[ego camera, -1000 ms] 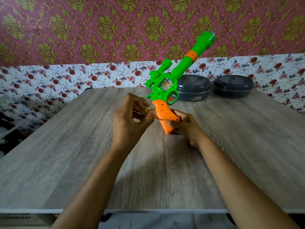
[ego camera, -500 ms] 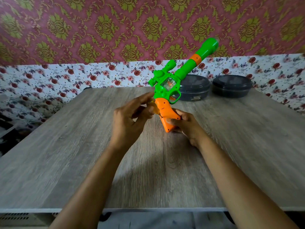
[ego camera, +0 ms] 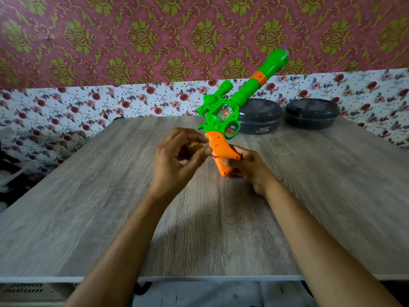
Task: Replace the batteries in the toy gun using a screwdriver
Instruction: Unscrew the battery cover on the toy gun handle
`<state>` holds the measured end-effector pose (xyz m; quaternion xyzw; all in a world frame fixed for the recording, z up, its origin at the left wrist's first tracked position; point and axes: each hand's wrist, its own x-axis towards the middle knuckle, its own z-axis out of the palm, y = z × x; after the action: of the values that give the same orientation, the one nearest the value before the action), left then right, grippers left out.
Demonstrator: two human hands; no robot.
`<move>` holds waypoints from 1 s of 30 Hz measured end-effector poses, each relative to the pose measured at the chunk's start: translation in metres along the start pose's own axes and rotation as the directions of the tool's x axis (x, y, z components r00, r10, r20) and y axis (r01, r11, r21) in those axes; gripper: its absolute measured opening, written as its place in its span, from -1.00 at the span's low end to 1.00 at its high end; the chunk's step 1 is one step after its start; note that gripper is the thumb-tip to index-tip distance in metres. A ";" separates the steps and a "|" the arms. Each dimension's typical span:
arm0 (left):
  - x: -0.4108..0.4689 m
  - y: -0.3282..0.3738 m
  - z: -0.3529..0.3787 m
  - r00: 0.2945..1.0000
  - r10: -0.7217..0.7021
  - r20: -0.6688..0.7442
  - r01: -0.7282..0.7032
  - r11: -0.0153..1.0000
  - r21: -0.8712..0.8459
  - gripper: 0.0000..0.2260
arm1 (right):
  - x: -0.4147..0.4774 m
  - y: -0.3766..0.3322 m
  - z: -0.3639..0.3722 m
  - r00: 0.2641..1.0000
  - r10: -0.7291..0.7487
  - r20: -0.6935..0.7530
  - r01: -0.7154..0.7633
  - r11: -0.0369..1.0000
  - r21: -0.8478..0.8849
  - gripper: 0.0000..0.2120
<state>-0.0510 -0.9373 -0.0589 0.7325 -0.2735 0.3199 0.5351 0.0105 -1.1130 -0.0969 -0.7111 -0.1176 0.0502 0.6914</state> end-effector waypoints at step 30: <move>-0.001 0.001 0.000 1.000 -0.003 0.021 0.005 0.997 -0.076 -0.74 | -0.001 -0.001 0.000 1.000 -0.013 0.026 0.014 1.000 -0.007 -0.54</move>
<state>-0.0528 -0.9373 -0.0588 0.7154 -0.2896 0.3006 0.5604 0.0096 -1.1132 -0.0963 -0.7119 -0.1317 0.0545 0.6876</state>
